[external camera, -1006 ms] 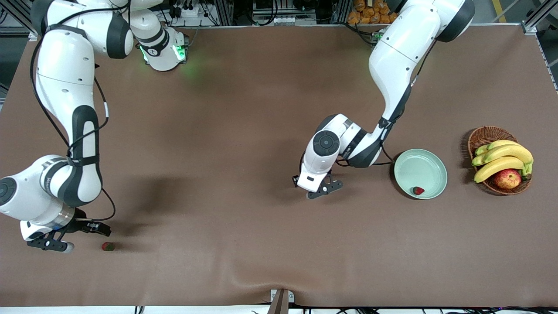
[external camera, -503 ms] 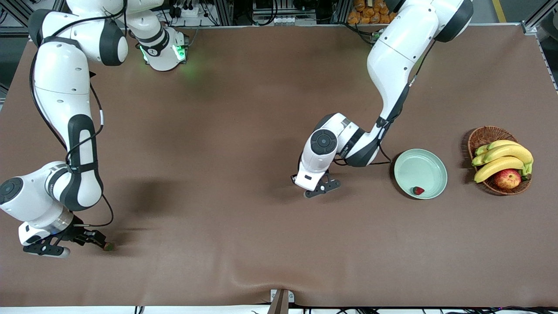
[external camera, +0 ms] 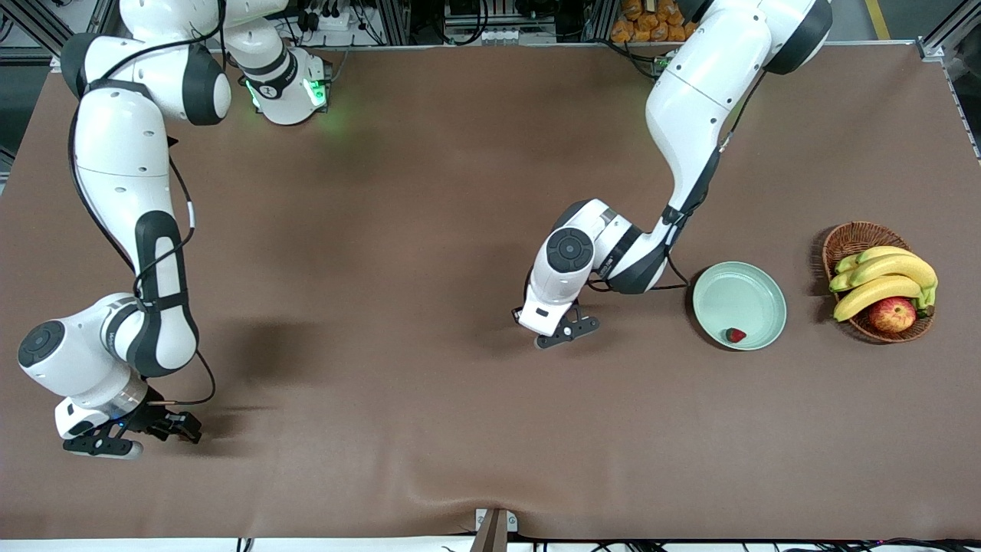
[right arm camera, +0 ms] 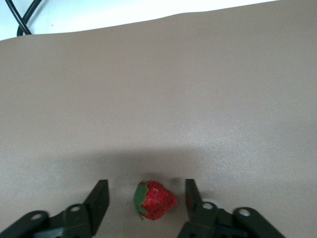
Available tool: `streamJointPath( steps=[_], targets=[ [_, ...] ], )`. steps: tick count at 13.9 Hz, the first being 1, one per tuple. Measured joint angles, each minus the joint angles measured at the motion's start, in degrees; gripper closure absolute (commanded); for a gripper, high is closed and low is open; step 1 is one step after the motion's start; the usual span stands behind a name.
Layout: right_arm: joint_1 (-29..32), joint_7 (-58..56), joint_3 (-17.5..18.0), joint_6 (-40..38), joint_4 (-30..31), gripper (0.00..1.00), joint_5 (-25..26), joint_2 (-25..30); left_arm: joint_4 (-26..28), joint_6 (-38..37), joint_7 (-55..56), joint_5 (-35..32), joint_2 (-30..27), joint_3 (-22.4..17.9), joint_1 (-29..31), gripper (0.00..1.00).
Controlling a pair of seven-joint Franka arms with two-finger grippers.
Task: Collect all strawberries into plate
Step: 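Grasp the second strawberry with the left gripper while the right gripper reaches another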
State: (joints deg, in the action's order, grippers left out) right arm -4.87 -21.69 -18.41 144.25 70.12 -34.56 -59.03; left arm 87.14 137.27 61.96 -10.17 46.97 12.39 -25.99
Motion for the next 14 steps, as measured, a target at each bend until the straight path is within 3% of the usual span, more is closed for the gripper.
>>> streamJointPath(
  steps=[3,5,11,14],
  targets=[
    [0.0,0.0,0.0,0.0,-0.1,0.67,0.0,-0.6,-1.3,0.2,0.4,0.0,-0.8,-0.1,1.2,0.99],
    [0.0,0.0,0.0,0.1,-0.2,0.97,0.0,-0.8,-1.7,-1.5,0.3,0.0,-2.9,0.0,3.0,1.0],
    [-0.3,0.0,0.0,-1.4,-1.1,1.0,0.0,-0.9,-0.3,-12.7,-2.8,2.6,-11.6,1.2,8.6,1.0],
    [-0.7,4.9,0.1,-10.8,-5.2,1.0,0.0,-0.9,1.0,-18.1,-9.3,3.8,-13.5,3.6,15.8,1.0]
  ],
)
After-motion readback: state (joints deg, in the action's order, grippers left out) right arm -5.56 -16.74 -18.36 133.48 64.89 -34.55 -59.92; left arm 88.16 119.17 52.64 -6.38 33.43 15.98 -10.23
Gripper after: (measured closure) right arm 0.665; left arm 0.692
